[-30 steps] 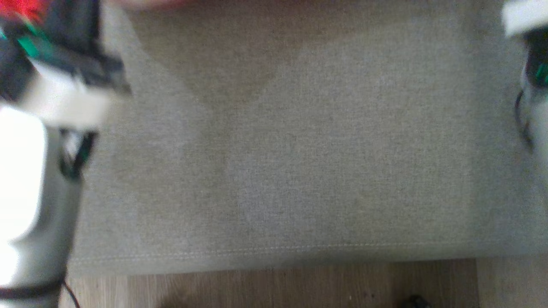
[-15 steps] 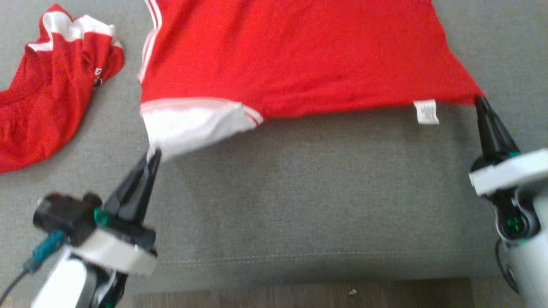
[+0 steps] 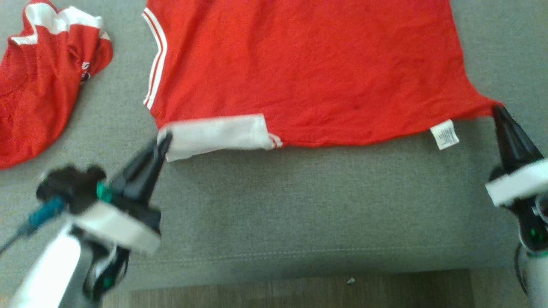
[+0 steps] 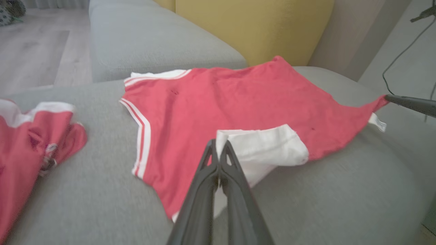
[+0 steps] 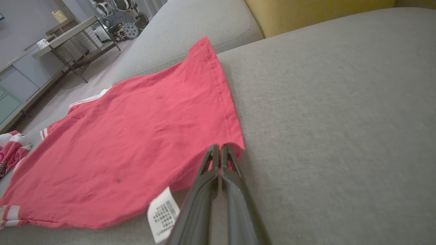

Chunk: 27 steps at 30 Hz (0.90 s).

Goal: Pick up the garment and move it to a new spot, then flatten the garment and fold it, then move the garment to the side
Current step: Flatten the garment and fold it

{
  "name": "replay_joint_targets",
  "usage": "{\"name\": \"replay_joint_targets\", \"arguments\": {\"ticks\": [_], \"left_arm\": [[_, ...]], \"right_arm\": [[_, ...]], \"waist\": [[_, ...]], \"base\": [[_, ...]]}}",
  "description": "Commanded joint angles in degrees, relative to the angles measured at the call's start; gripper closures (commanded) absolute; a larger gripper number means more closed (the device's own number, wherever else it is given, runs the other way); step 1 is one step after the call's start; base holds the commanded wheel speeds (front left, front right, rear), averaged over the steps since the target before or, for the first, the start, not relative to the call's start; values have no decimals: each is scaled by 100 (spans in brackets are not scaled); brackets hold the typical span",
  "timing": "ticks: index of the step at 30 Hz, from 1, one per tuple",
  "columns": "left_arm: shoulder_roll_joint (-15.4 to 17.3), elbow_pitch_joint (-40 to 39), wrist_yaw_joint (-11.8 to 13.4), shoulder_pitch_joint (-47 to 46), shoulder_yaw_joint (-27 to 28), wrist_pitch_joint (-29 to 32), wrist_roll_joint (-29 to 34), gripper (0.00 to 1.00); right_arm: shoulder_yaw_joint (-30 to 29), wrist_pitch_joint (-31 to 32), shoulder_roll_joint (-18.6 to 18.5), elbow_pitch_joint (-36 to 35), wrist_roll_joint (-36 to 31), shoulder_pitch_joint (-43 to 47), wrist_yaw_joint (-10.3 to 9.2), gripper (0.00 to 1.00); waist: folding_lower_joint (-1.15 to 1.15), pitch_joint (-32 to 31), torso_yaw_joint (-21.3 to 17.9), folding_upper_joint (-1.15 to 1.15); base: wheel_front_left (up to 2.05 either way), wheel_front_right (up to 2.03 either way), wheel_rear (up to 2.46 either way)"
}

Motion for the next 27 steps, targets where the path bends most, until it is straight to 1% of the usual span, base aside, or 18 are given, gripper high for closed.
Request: {"name": "replay_joint_targets", "arguments": {"ticks": [1,4,6,10,16,21,22,23,24,27], "left_arm": [[74,-36,8,-449,244,-26,86,100],[-53,482,-1,-1105,155,-150,237,100],[-84,806,-7,-1534,80,-288,407,100],[-167,1383,-15,-2198,51,-536,535,100],[-207,2003,-23,-2836,9,-768,701,100],[-334,2273,-35,-3108,-109,-856,600,100],[-349,2301,-36,-3145,-99,-864,590,100],[-385,2299,-36,-3168,-56,-870,562,43],[-446,2236,-37,-3176,16,-873,514,0],[-588,2019,-38,-2981,250,-876,469,0]], "right_arm": [[67,72,-18,-189,-151,-295,37,100],[37,184,173,-22,-415,-745,37,100],[-51,104,256,119,-551,-1051,37,100],[-127,9,362,391,-787,-1535,37,100],[-175,-213,378,739,-971,-2069,37,100],[-199,-400,469,989,-986,-2377,37,100],[-197,-465,491,1026,-982,-2416,37,55],[-195,-550,514,1059,-982,-2447,37,0],[-176,-651,544,1079,-966,-2465,37,0],[-148,-997,624,1128,-889,-2412,37,0]], "waist": [[0,93,5,0],[0,231,31,0],[0,333,53,0],[0,519,76,0],[0,814,99,0],[0,979,117,0],[0,995,116,0],[0,1008,115,0],[0,1013,114,0],[0,964,97,0]], "base": [[0,0,0],[0,0,0],[0,0,0],[0,0,0],[0,0,0],[0,0,0],[0,0,0],[0,0,0],[0,0,0],[0,0,0]]}}
